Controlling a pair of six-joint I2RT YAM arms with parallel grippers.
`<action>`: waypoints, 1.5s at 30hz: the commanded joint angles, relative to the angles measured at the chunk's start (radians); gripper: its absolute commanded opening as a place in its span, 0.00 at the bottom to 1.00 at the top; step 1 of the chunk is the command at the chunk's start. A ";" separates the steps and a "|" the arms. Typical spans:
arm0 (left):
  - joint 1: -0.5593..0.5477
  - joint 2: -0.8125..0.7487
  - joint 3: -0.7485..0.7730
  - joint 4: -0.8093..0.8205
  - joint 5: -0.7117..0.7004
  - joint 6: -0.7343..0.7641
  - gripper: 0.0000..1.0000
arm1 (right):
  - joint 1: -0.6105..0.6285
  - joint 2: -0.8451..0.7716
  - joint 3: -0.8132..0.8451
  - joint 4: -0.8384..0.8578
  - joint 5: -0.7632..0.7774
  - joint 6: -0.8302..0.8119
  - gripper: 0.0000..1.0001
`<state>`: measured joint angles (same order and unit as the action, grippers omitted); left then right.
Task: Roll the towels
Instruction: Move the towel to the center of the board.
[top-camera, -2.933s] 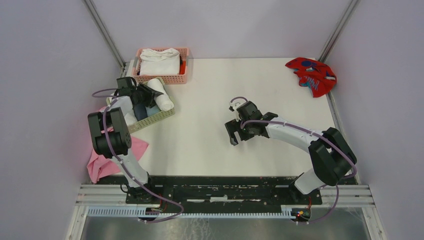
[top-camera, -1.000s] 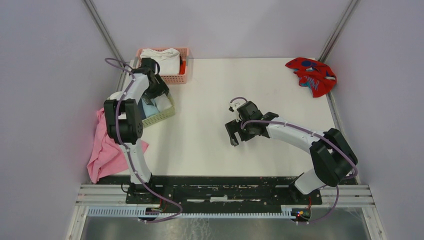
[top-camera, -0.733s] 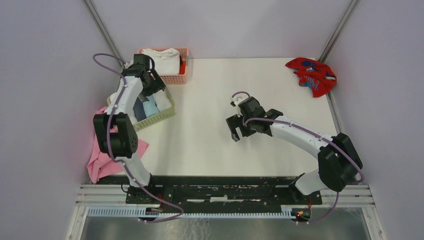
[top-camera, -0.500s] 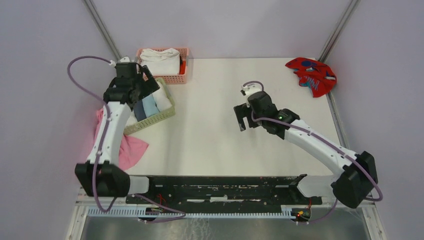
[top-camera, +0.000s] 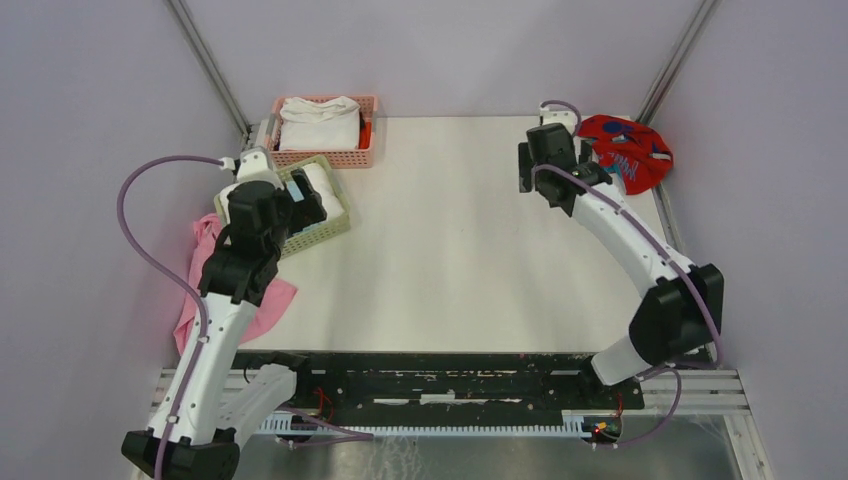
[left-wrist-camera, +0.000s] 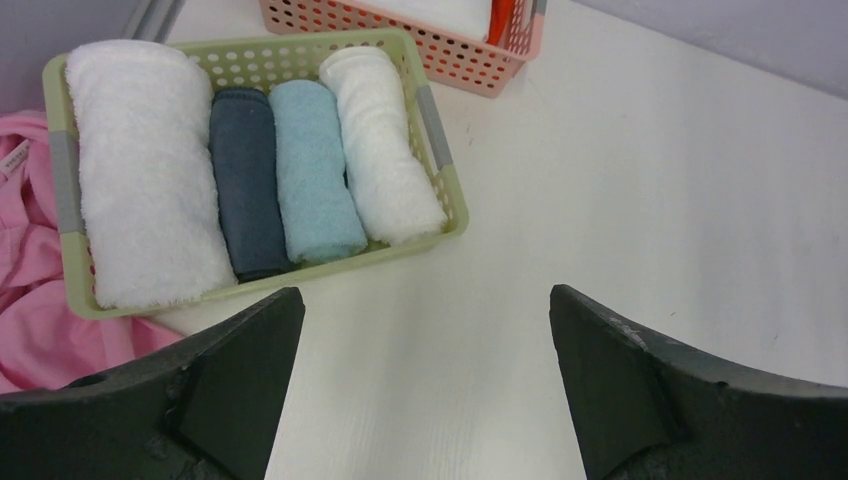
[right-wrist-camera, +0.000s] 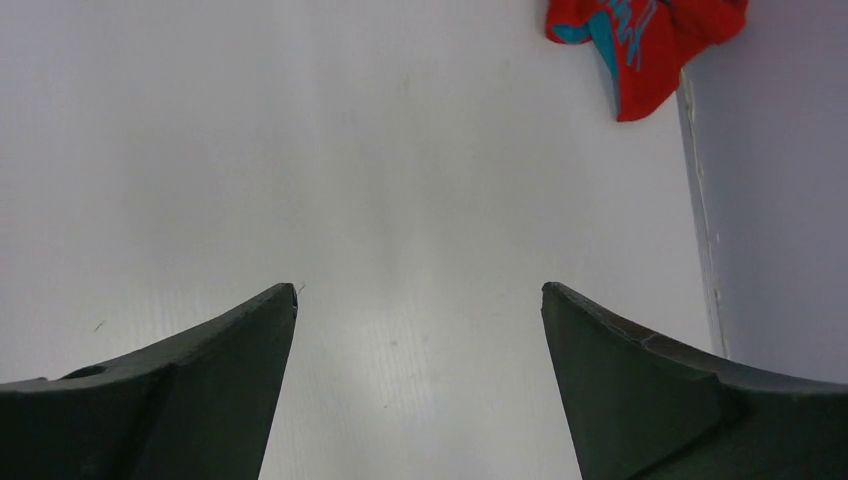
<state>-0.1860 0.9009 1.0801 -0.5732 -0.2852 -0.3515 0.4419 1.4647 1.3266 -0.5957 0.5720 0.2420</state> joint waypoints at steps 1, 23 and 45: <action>-0.029 -0.084 -0.080 0.119 -0.089 0.055 0.99 | -0.205 0.136 0.114 0.034 -0.025 0.049 1.00; -0.064 0.009 -0.181 0.192 -0.141 0.103 0.99 | -0.669 0.882 0.600 0.111 -0.288 -0.393 0.61; -0.080 -0.063 -0.222 0.256 0.144 0.109 1.00 | -0.298 0.540 0.469 -0.123 -0.355 -0.104 0.01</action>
<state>-0.2508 0.8810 0.8604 -0.3862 -0.2314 -0.2790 -0.0238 2.1738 1.7947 -0.6670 0.2455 0.0254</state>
